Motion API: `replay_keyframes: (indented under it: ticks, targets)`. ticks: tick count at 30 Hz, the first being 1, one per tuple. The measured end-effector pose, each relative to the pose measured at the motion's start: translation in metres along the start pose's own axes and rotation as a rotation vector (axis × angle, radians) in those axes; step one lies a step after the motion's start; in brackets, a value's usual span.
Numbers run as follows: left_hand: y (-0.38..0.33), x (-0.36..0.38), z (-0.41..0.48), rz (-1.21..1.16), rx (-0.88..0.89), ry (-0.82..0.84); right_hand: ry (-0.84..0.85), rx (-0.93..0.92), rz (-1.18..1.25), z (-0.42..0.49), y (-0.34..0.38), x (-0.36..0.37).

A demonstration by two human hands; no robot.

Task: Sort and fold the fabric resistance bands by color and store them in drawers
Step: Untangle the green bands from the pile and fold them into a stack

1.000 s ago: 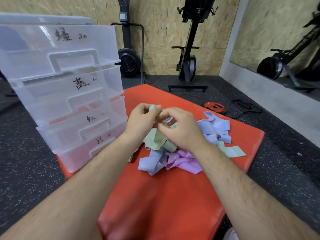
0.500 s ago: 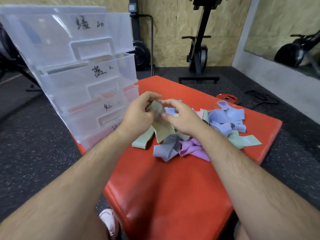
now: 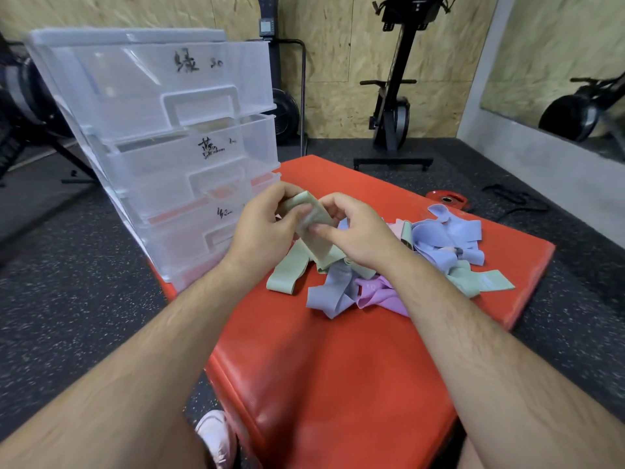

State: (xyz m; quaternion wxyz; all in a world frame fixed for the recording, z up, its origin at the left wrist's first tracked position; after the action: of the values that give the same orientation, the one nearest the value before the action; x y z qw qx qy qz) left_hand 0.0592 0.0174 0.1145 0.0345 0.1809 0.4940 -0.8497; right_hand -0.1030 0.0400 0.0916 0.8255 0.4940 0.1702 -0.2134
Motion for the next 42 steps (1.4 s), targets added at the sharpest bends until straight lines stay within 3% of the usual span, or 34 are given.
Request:
replay_keyframes:
  ticks: [12, 17, 22, 27, 34, 42]
  targets:
    - [-0.014, -0.021, -0.009, -0.312, -0.030, -0.223, 0.182, 0.188, -0.397, -0.030, -0.030, -0.032]
    - [0.007, -0.034, -0.017, -0.379, -0.238, -0.231, 0.091, 0.234, -0.235, -0.054, -0.027, -0.070]
    - [0.061, -0.036, -0.044, -0.130, -0.564, 0.000, 0.269, 0.415, -0.414, -0.098, -0.041, -0.101]
    - [0.104, -0.024, -0.088, 0.136, -0.734, 0.287, 0.361, 0.503, -0.433, -0.138, -0.059, -0.090]
    - [0.127, -0.019, -0.103, 0.359, -0.713, 0.331, 0.330, 0.534, -0.418, -0.161, -0.090, -0.074]
    - [0.127, -0.020, -0.099, 0.537, -0.481, 0.306, 0.334, 0.497, -0.500, -0.165, -0.090, -0.074]
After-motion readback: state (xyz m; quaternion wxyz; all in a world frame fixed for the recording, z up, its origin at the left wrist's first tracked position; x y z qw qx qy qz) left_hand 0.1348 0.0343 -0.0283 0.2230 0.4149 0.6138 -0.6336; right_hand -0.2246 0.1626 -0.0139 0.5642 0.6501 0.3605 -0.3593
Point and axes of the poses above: each hand's wrist, its own z-axis towards the middle knuckle, its own x-axis out of the palm, y = z × x, the point moved 3 cm from there along z, towards the middle knuckle, and after that the axes turned 5 degrees about -x, right-handed, at the moved point
